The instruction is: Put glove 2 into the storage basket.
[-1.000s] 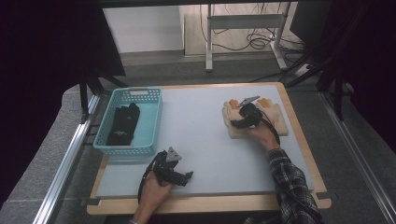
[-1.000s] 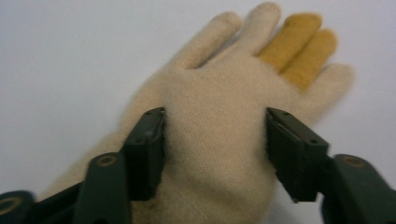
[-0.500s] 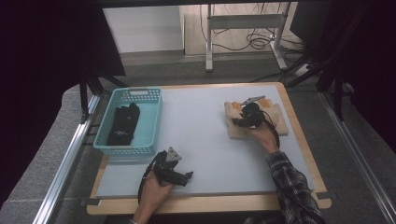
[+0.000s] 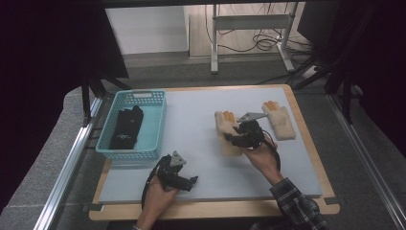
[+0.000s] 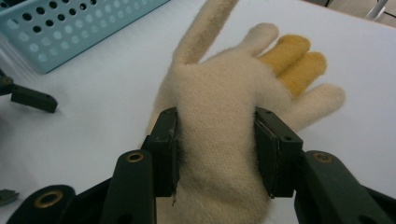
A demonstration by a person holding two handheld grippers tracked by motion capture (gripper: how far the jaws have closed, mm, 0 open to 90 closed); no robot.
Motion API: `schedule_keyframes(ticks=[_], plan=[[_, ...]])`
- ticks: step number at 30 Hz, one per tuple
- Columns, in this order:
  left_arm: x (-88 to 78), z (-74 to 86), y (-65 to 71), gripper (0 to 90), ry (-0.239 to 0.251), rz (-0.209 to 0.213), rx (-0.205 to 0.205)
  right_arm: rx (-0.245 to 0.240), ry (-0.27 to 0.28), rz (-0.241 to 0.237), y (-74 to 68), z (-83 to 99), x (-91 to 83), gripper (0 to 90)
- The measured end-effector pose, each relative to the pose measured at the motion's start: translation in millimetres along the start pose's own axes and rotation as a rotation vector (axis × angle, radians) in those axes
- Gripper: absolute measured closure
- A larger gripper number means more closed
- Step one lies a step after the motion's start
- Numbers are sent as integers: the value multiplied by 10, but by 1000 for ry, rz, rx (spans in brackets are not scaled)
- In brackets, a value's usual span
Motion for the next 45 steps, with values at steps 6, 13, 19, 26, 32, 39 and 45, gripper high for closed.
schedule_keyframes(ticks=[6,13,19,26,32,39,45], plan=[[-1,1,1,15,-1,0,-1,12,-17,24,-132,244,213,533],[-1,1,0,14,-1,1,-1,67,-35,-52,-81,456,387,312],[-1,1,0,15,-1,0,-1,24,-25,-14,32,403,228,277],[-1,1,0,14,-1,0,-1,48,-60,79,372,483,-6,402],[0,1,1,15,-1,0,-2,100,-44,129,723,570,-285,483],[0,0,1,14,0,0,-1,173,-14,204,1170,664,-643,547],[-2,1,-2,15,-2,1,2,218,-12,270,1505,717,-900,639]])
Point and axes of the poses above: each handheld gripper's, and its own axes: x roughly forward along the jaws, z roughly out of its underside, y roughly to its right, the point moved 6 cm from there along x, roughly forward along the jaws, and after that the axes turned 13 degrees about -z, right-handed, at the moved point
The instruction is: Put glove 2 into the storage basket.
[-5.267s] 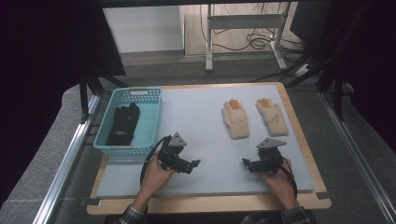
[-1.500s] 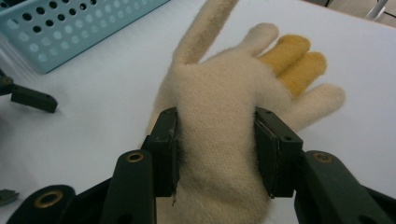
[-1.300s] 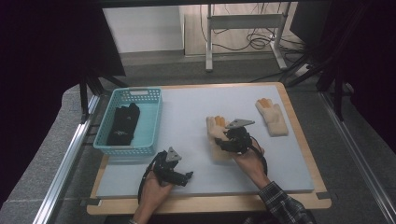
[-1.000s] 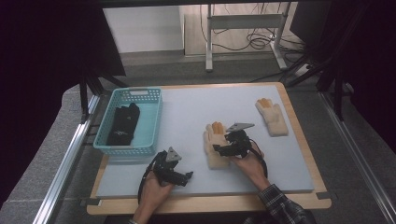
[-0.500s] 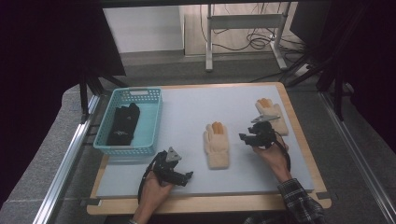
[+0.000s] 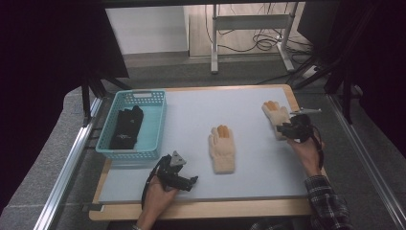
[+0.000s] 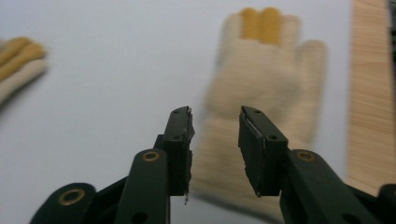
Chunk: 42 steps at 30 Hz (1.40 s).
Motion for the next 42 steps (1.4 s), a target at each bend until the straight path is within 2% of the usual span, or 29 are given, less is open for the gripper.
schedule_keyframes(ticks=[3,4,6,7,11,15,17,18,19,20,23,24,26,28,29,30,31,32,33,34,41,42], plan=[[0,0,0,14,0,0,0,35,9,44,237,-19,-80,671],[0,0,0,14,0,0,0,35,9,44,237,-19,-80,671],[0,0,0,15,0,0,-1,55,10,59,336,-10,-102,671],[0,0,0,15,0,0,0,64,3,82,435,16,-96,643],[0,0,0,15,0,0,0,96,-3,92,540,81,-30,573],[0,0,0,15,0,0,0,112,-14,97,586,139,41,539],[0,0,0,15,0,0,0,129,-13,88,610,174,81,532],[0,0,0,15,0,0,0,162,-2,67,618,192,90,538],[0,0,-1,15,-1,0,0,162,-2,67,618,192,90,538],[0,0,-1,15,-1,0,0,196,6,39,617,215,98,589],[0,0,-1,15,-1,0,0,252,35,-29,601,241,97,709],[0,0,-1,15,-1,0,0,261,40,-31,598,243,97,737],[0,0,0,15,0,0,-1,238,29,-17,580,234,85,771],[0,0,-1,15,-1,0,0,186,6,21,547,203,67,785],[0,0,-1,15,-1,1,0,186,6,21,547,203,67,785],[0,0,-1,15,-1,1,0,140,0,54,492,152,30,794],[0,0,-1,14,-1,1,0,140,0,54,492,152,30,794],[0,0,-1,15,-1,0,0,107,18,69,416,79,-28,798],[0,0,-1,15,-1,0,0,107,18,69,416,79,-28,798],[0,0,-1,15,-1,0,0,65,26,74,304,-8,-98,798],[0,0,0,15,-1,1,-1,-46,19,71,-100,-156,-181,791],[0,0,0,15,-1,1,-1,-46,19,71,-100,-156,-181,791]])
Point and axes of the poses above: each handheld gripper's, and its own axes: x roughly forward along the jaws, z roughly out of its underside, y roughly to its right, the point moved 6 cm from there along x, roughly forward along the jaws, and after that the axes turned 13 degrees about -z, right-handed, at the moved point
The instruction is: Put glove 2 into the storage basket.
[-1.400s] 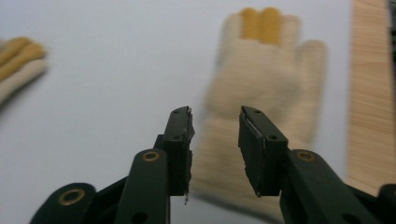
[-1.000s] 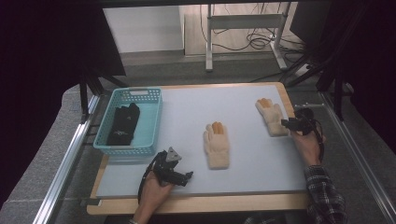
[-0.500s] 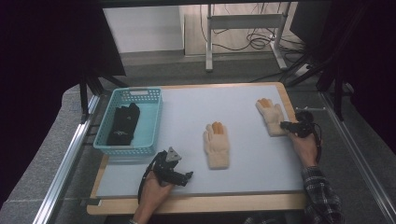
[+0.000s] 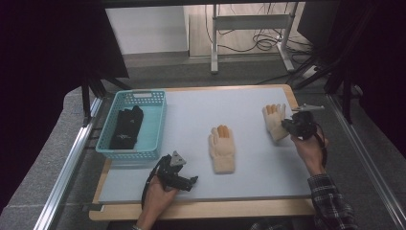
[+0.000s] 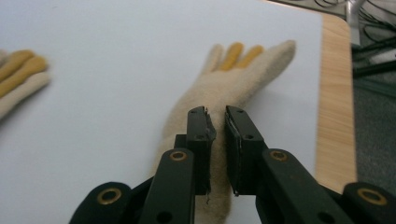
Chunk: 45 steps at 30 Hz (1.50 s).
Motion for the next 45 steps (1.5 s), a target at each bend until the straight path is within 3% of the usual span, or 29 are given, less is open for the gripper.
schedule_keyframes(ticks=[2,4,7,10,11,14,15,19,23,30,37,40,42,45], plan=[[1,0,0,15,1,0,0,-45,-16,-8,-198,-16,52,784],[0,0,0,15,0,0,0,-57,-21,-10,-239,-17,71,783],[0,0,0,15,0,0,0,-96,-37,-47,-452,-32,188,773],[0,0,0,15,0,0,1,-110,-30,-65,-558,-66,234,767],[0,0,0,15,0,0,1,-125,-32,-92,-679,-113,289,748],[0,0,0,15,0,0,0,-137,-36,-113,-775,-146,344,718],[0,0,0,15,0,0,0,-146,-34,-150,-898,-185,419,668],[0,1,0,15,0,0,0,-161,-23,-190,-1020,-242,506,602],[0,1,0,15,1,0,0,-168,-26,-186,-991,-256,549,583],[0,0,0,15,0,0,0,-126,-44,-210,-628,-164,695,499],[0,0,0,15,1,0,0,-133,-42,-207,-479,-134,851,434],[0,0,-1,15,1,0,0,-184,-56,-229,-480,-117,983,411],[0,0,-1,15,1,0,0,-236,-75,-209,-494,-97,1044,415],[0,0,-1,15,1,0,0,-263,-94,-186,-490,-79,1093,442]])
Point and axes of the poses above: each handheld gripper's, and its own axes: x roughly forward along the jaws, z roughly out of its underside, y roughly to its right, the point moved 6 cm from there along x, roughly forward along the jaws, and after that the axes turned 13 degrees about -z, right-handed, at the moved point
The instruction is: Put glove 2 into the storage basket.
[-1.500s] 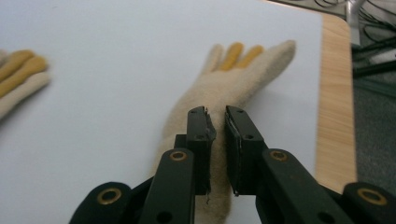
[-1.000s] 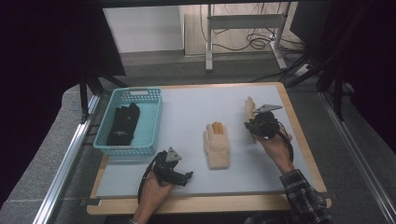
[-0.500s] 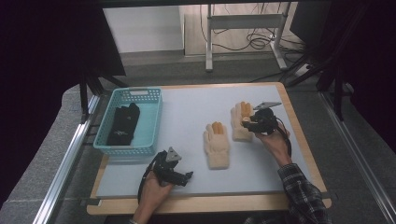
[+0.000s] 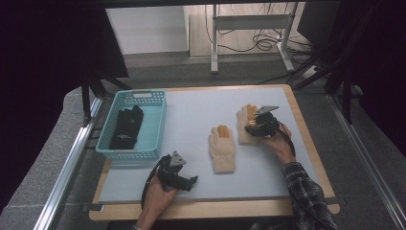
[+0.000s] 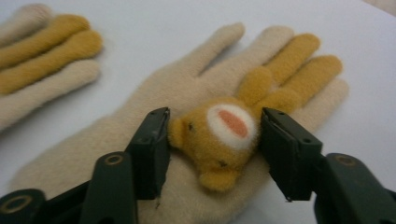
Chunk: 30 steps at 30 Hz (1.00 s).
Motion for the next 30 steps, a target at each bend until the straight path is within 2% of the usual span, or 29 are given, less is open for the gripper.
schedule_keyframes(ticks=[1,2,4,8,15,20,25,26,29,30], plan=[[0,0,0,15,0,0,0,7,-1,3,7,4,8,462],[0,0,0,15,0,0,0,68,10,-7,33,12,8,511],[0,0,0,15,0,0,0,106,17,-22,46,19,-7,543],[0,0,0,15,0,0,-1,124,33,-30,45,19,-56,571],[0,0,0,15,0,0,-1,117,72,-23,5,-32,-227,572],[0,0,0,15,0,0,0,100,102,-26,-104,-103,-397,572],[0,0,1,15,-1,0,-1,81,132,-46,-255,-182,-597,572],[0,1,0,15,-1,0,0,75,147,-61,-347,-228,-691,572],[0,1,0,15,-1,0,0,60,161,-84,-488,-285,-796,572],[0,1,0,15,-1,0,0,60,161,-84,-488,-285,-796,572]])
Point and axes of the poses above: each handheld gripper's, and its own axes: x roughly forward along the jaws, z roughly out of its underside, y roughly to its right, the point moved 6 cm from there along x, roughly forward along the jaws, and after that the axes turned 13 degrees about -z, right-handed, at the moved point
